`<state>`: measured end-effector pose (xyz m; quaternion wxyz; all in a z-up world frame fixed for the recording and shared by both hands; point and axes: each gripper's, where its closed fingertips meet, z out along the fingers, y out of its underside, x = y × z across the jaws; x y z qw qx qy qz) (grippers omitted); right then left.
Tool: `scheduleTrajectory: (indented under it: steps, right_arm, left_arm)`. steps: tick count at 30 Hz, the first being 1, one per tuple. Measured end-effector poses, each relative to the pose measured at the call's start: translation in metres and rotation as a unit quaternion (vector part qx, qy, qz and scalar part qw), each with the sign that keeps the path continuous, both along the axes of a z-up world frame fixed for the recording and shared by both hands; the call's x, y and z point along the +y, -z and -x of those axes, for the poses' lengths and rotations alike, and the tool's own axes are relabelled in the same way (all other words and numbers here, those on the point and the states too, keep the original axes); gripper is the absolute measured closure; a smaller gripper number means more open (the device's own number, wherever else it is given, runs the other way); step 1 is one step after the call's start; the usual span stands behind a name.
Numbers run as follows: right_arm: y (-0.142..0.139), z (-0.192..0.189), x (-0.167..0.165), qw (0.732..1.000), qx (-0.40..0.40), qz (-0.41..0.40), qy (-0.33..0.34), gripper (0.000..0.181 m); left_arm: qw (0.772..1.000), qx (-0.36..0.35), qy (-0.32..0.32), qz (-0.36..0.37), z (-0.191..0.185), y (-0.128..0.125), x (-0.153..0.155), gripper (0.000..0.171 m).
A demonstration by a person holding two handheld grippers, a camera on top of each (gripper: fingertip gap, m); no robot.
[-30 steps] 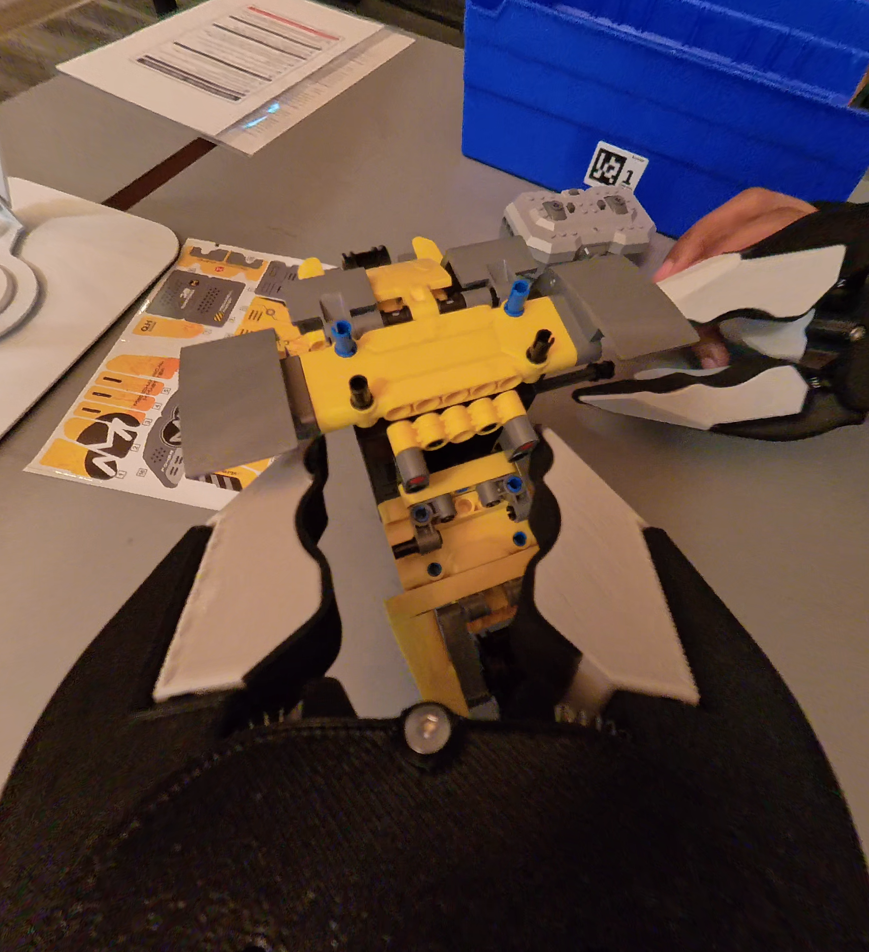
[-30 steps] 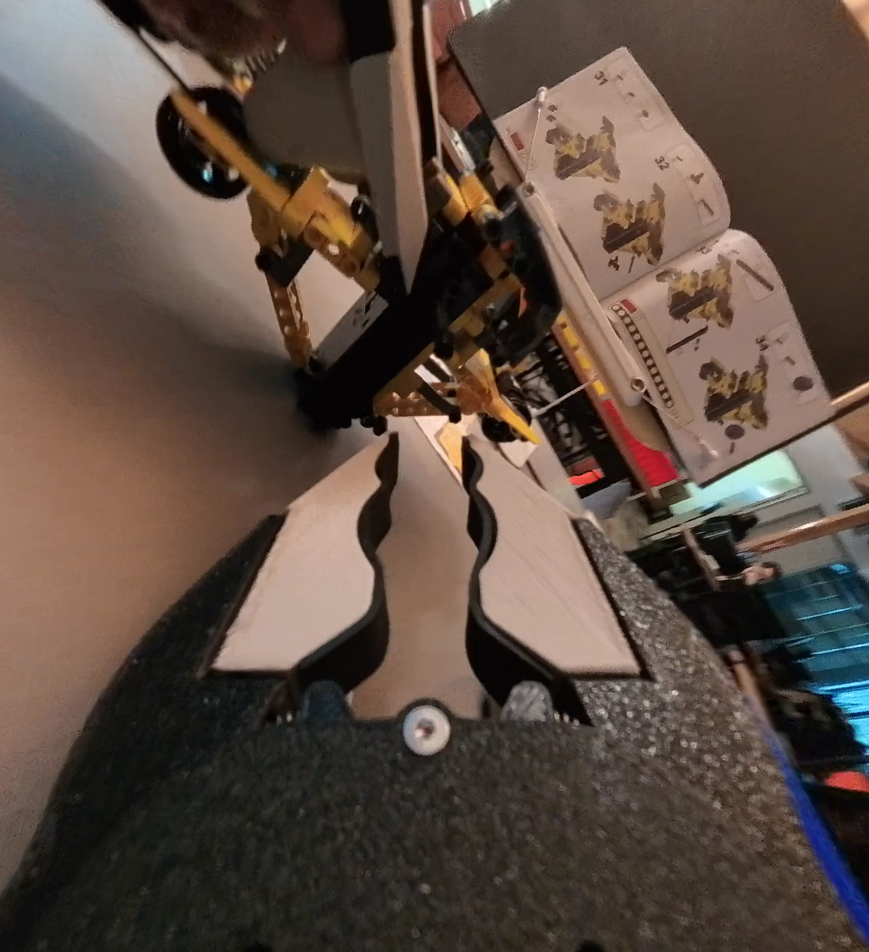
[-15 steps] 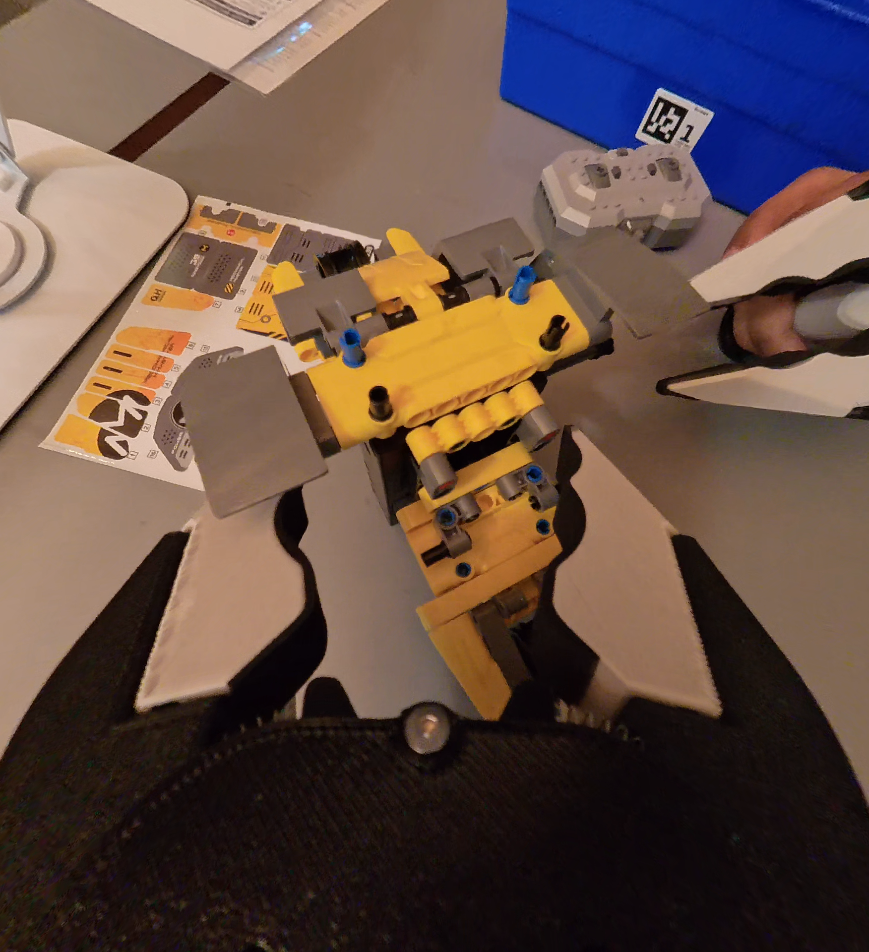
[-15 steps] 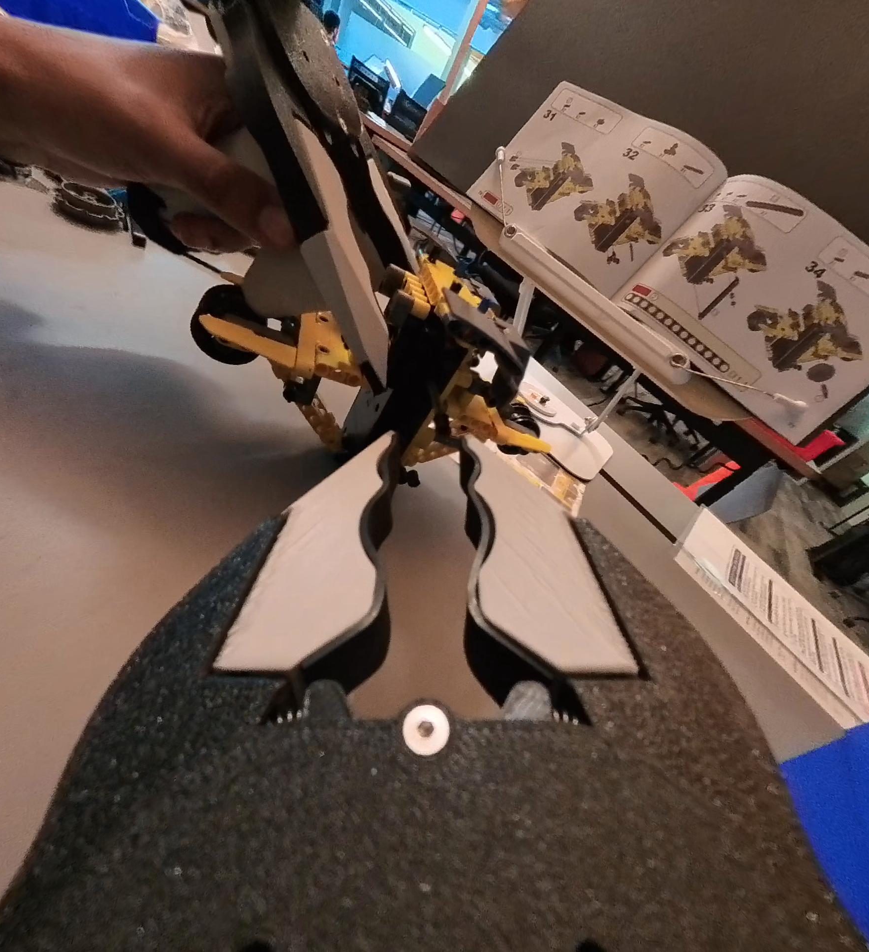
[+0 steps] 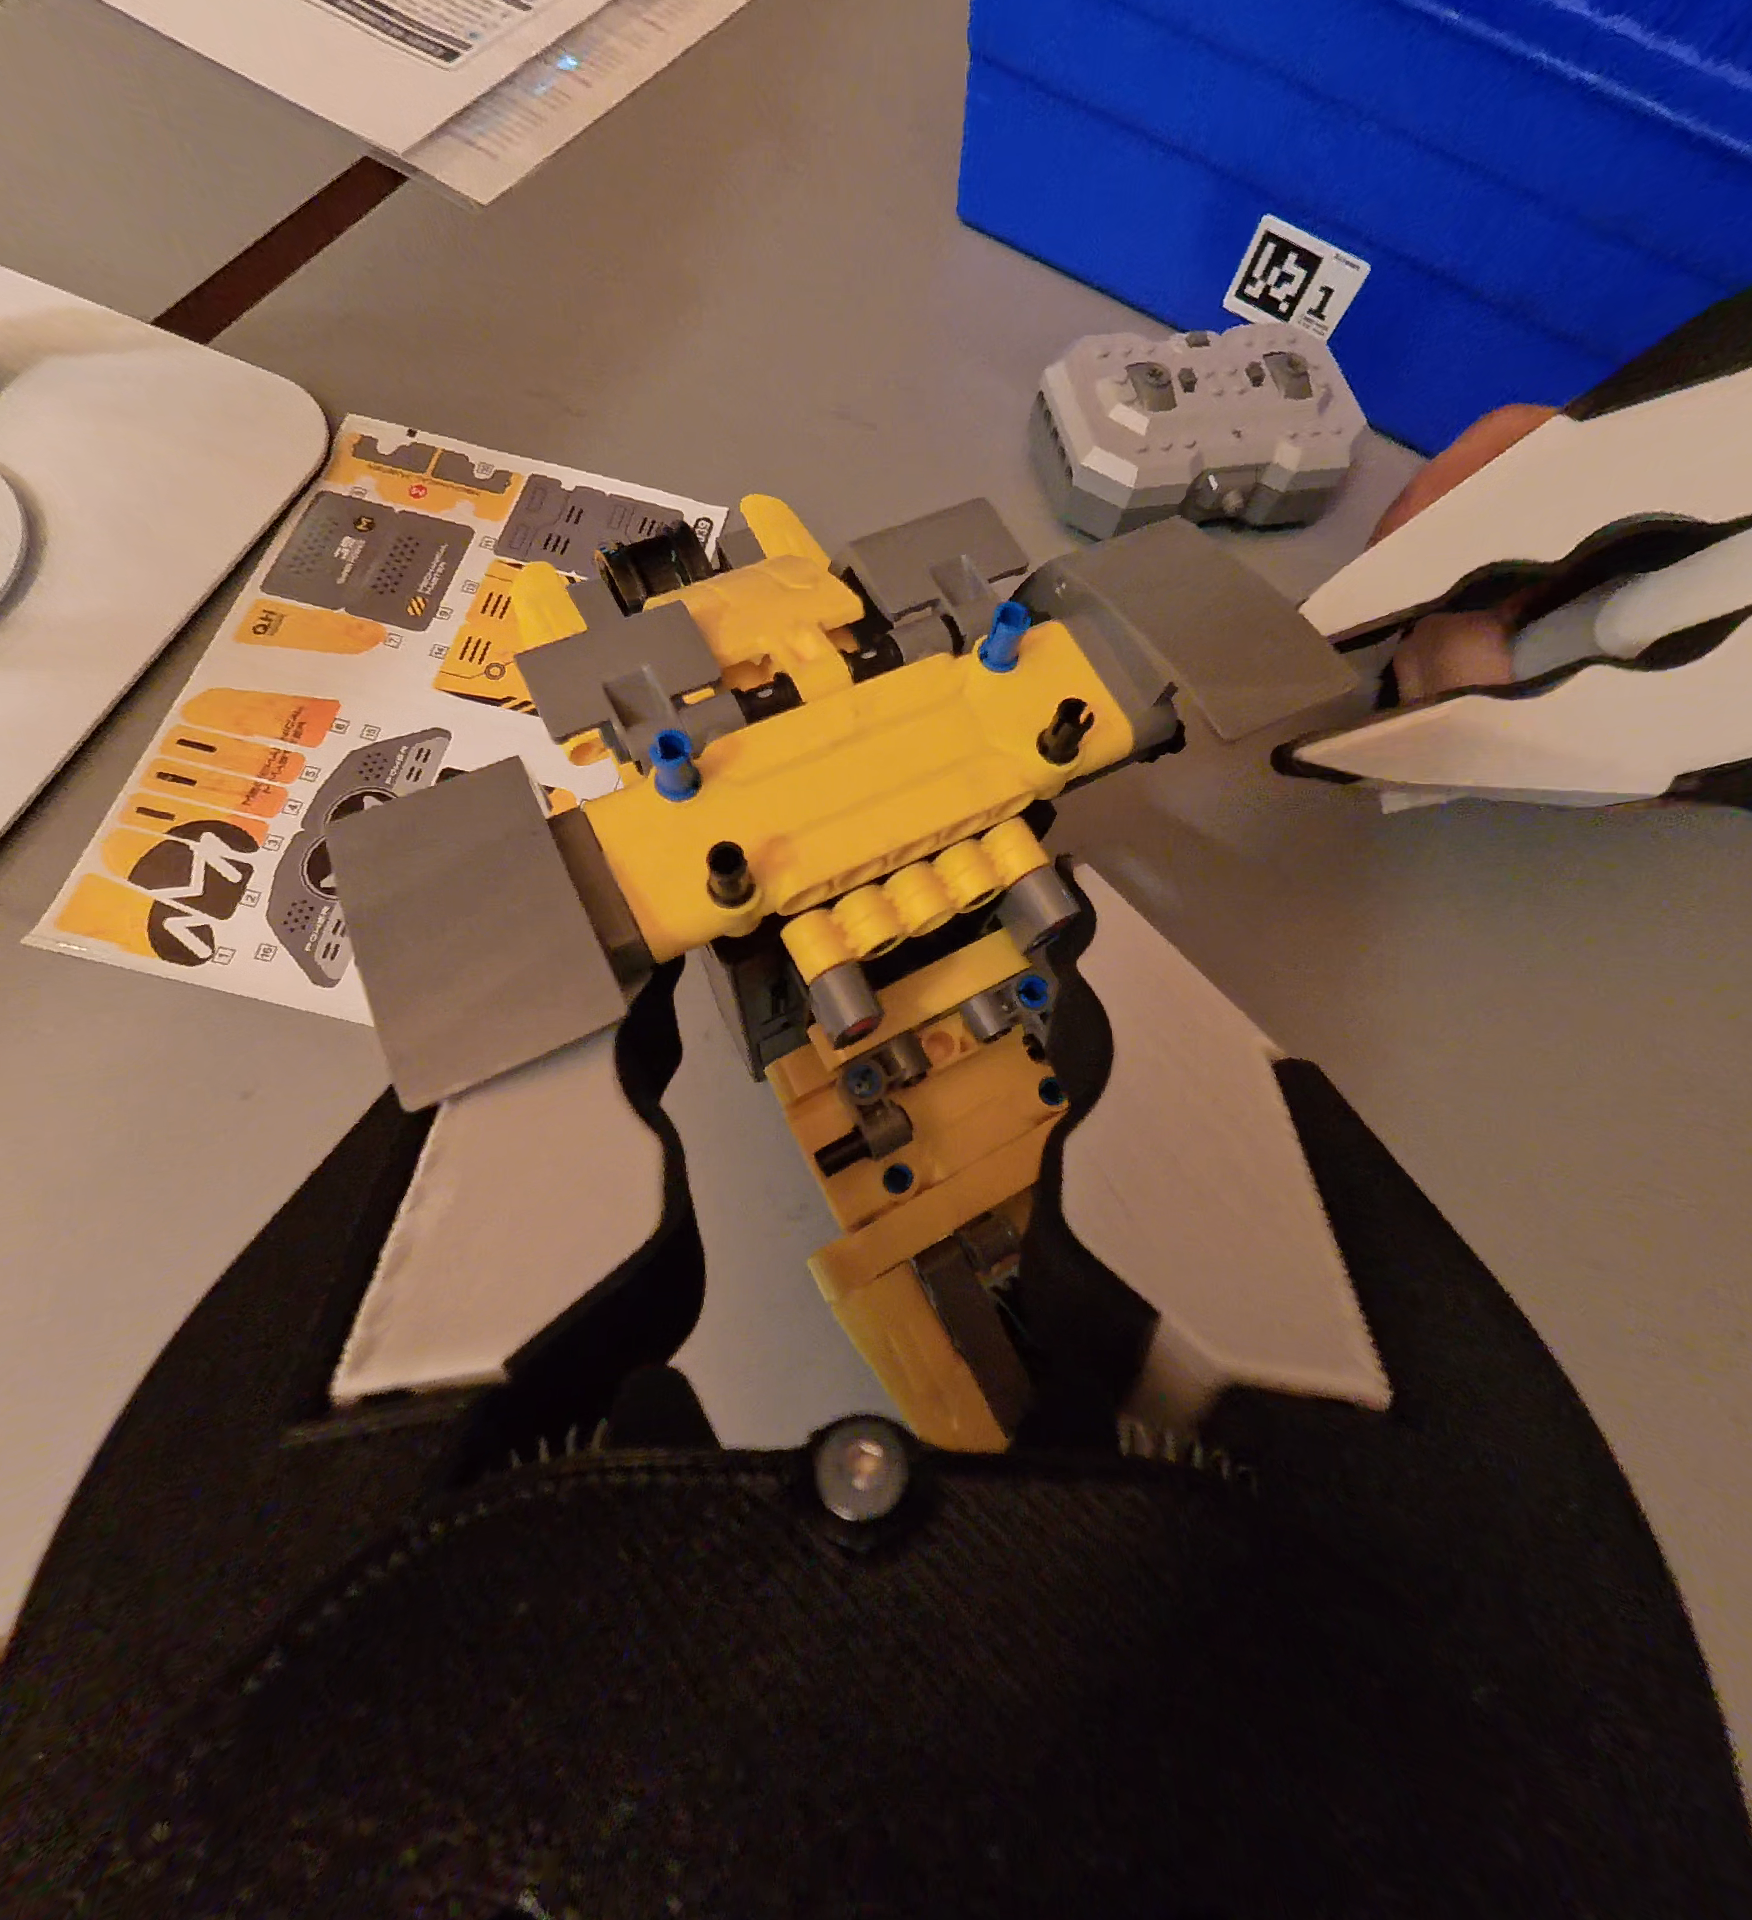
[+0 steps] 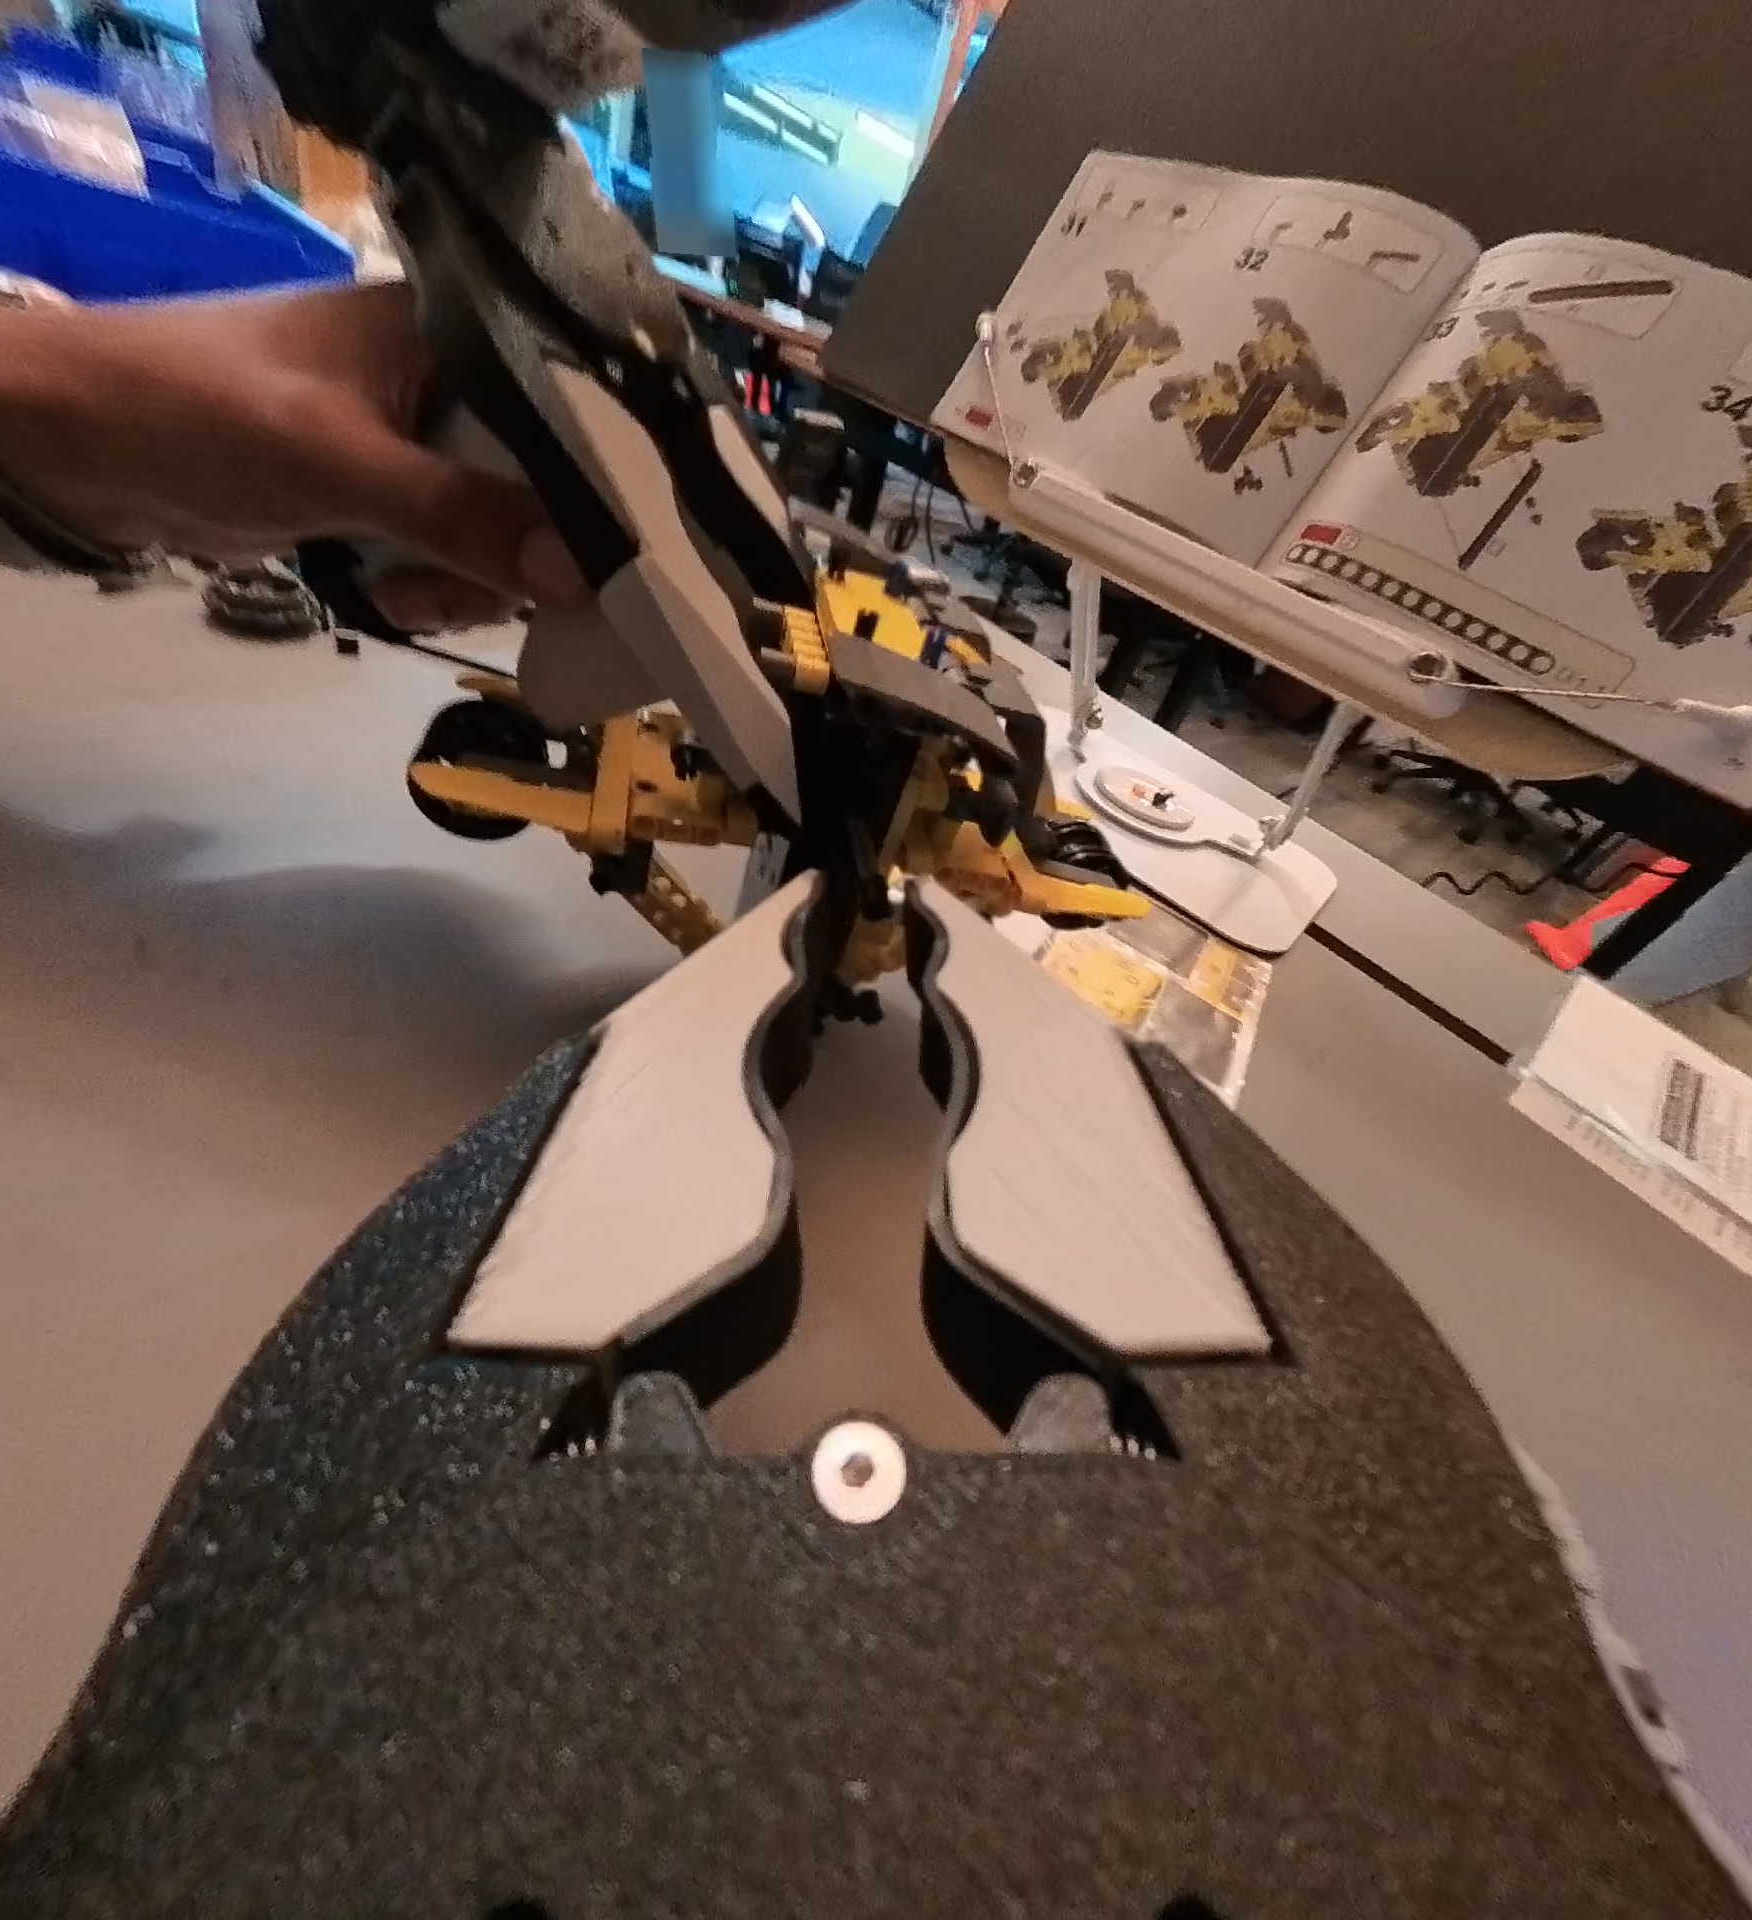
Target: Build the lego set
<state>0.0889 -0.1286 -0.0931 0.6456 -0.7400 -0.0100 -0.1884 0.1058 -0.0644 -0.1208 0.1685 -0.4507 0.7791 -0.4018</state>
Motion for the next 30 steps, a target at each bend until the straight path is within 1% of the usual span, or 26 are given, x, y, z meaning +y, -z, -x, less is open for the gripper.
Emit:
scheduleTrajectory:
  steps: [3,6,8,10,14,18,26,30]
  right_arm:
    - [0.001,-0.003,0.002,1.0,0.027,0.002,-0.002,0.167]
    - [0.007,-0.008,0.005,0.999,0.048,0.019,0.0,0.16]
    - [0.009,-0.009,0.008,0.998,0.053,0.024,0.002,0.158]
    - [0.006,-0.008,0.011,0.999,0.049,0.016,-0.002,0.161]
    - [0.003,-0.005,0.016,1.0,0.028,0.007,-0.003,0.164]
    - [-0.001,-0.001,0.015,1.0,0.002,-0.003,-0.002,0.172]
    - [0.001,-0.002,0.017,1.0,0.008,0.003,-0.005,0.17]
    - [0.002,-0.005,0.022,1.0,-0.01,0.009,-0.006,0.17]
  left_arm:
    - [1.0,0.004,0.003,0.014,0.0,0.0,0.002,0.105]
    - [1.0,0.005,0.008,0.029,0.0,0.0,0.003,0.104]
    - [0.999,0.006,0.013,0.03,0.001,0.0,0.003,0.104]
    - [0.999,0.009,0.018,0.033,0.001,0.0,0.003,0.104]
    - [0.998,0.015,0.023,0.064,0.0,-0.002,0.006,0.105]
    - [0.995,0.017,0.031,0.09,0.001,-0.003,0.009,0.105]
    - [0.995,0.019,0.035,0.097,0.001,-0.003,0.01,0.105]
    - [0.994,0.018,0.037,0.099,0.0,-0.003,0.008,0.105]
